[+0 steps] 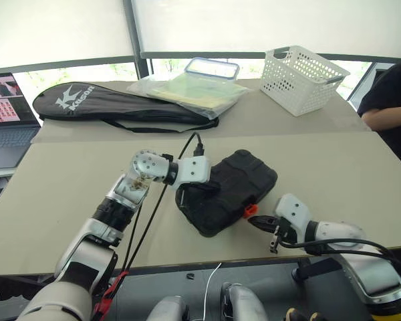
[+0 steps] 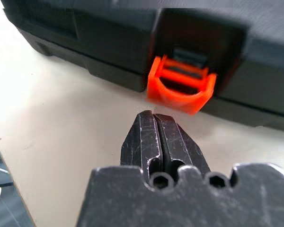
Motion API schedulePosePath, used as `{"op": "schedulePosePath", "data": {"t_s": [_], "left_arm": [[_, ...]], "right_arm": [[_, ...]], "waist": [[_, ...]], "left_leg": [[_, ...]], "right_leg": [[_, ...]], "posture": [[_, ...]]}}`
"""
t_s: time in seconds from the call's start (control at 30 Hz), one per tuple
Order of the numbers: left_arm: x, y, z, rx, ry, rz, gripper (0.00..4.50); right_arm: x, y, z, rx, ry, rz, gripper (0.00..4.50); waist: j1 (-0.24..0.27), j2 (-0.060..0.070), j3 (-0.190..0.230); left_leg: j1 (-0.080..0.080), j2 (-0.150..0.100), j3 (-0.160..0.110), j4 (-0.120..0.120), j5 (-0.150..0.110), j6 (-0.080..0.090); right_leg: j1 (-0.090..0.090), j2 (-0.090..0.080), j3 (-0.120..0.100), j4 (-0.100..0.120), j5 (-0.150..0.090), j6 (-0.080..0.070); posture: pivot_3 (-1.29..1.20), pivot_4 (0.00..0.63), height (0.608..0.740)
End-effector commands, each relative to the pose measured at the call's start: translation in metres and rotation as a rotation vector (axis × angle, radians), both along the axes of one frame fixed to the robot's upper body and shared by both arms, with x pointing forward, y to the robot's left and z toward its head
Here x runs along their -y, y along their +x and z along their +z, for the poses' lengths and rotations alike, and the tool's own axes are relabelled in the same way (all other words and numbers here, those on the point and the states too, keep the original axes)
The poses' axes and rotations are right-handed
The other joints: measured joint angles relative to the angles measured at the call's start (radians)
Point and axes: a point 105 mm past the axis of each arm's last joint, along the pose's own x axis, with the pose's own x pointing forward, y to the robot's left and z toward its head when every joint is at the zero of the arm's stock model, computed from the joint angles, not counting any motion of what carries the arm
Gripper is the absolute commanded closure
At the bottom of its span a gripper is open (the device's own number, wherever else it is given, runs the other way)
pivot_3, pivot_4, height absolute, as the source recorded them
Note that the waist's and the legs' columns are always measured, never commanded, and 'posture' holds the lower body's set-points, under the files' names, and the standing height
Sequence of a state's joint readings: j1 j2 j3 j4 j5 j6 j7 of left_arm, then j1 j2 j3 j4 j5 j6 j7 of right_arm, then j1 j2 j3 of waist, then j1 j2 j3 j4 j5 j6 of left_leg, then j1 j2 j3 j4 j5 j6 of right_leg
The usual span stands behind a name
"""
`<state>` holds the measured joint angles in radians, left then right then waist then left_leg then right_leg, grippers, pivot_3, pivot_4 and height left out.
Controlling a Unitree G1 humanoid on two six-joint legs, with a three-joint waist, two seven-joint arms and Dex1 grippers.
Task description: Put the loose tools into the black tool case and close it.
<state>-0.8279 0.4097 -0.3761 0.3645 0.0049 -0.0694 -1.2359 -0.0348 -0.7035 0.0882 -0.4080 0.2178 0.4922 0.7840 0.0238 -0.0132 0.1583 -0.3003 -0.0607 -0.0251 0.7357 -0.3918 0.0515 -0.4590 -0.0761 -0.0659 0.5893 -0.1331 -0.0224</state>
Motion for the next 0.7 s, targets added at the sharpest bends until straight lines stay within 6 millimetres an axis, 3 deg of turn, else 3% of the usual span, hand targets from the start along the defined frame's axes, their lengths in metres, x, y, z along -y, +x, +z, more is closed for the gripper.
{"op": "schedulePosePath", "data": {"t_s": [0.03,0.17,0.57,0.7], "left_arm": [[0.002,-0.001,-0.016,-0.022,0.068,-0.011,4.46],[0.001,0.0,-0.017,-0.024,0.074,-0.017,4.46],[0.001,0.0,-0.028,0.003,0.123,-0.039,4.46],[0.002,0.002,-0.029,-0.001,0.117,-0.037,4.46]], "right_arm": [[-0.003,0.012,0.012,0.093,0.021,-0.026,4.5],[-0.001,0.024,0.019,0.183,0.034,-0.079,4.5],[-0.016,0.012,0.068,0.223,0.189,-0.033,4.5],[-0.017,0.011,0.068,0.204,0.192,-0.032,4.5]], "waist": [[-0.002,0.0,0.0],[-0.003,0.0,0.0],[-0.01,0.0,0.0],[-0.011,0.003,-0.002]], "left_leg": [[0.0,0.0,0.0,0.0,0.0,0.0],[0.0,0.0,0.0,0.0,0.0,0.0],[0.0,0.001,0.0,0.0,0.0,0.0],[0.0,0.001,0.0,-0.001,0.0,0.0]], "right_leg": [[0.0,0.0,0.0,0.0,0.0,0.0],[0.0,0.0,0.0,0.0,0.0,0.0],[0.0,0.0,0.0,0.0,0.0,0.0],[0.001,0.0,0.002,0.001,0.0,0.0]], "posture": [[0.0,0.15,0.74],[0.0,0.15,0.74],[0.0,0.15,0.74],[0.0,0.15,0.74]]}}
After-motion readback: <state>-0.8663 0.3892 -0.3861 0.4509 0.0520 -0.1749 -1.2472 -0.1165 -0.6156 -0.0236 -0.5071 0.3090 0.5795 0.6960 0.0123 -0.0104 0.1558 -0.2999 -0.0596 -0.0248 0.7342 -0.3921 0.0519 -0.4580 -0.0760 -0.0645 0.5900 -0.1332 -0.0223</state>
